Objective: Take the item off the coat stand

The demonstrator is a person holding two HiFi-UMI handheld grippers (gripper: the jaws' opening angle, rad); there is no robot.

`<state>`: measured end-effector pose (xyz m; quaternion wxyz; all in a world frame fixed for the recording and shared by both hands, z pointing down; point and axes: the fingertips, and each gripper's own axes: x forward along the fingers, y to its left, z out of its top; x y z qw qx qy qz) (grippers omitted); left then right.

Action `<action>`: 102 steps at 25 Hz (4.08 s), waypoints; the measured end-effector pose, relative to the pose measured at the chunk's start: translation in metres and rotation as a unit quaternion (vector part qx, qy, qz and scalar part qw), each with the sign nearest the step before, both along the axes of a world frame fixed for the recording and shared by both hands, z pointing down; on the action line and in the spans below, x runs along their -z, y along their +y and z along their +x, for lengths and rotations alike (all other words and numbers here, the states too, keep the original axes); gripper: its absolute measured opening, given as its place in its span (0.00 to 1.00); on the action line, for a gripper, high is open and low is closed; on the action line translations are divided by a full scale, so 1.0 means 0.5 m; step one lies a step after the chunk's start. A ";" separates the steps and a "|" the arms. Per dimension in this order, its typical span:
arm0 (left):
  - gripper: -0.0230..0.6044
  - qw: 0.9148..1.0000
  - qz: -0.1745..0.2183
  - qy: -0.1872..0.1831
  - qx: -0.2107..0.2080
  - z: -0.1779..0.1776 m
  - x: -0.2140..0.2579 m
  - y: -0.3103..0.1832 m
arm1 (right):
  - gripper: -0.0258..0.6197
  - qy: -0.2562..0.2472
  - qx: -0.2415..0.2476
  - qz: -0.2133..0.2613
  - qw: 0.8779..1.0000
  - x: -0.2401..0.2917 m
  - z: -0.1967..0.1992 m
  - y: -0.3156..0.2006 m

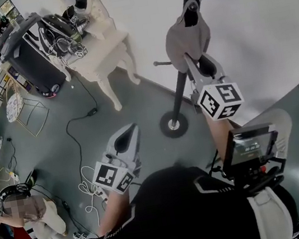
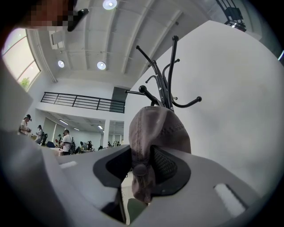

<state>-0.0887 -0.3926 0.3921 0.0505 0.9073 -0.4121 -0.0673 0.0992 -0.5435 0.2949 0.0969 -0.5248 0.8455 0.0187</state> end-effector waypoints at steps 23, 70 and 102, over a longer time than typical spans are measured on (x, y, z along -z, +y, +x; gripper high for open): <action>0.05 1.000 0.004 0.004 0.006 -0.021 0.004 0.023 | 0.17 -0.003 0.006 0.038 0.999 0.081 -0.001 0.035; 0.05 0.995 -0.007 0.016 -0.098 0.028 -0.010 0.145 | 0.17 0.019 0.004 0.088 0.996 0.171 0.026 0.348; 0.05 0.987 0.003 0.008 -0.159 0.117 -0.005 0.173 | 0.17 0.040 -0.038 0.030 0.998 0.036 0.081 0.399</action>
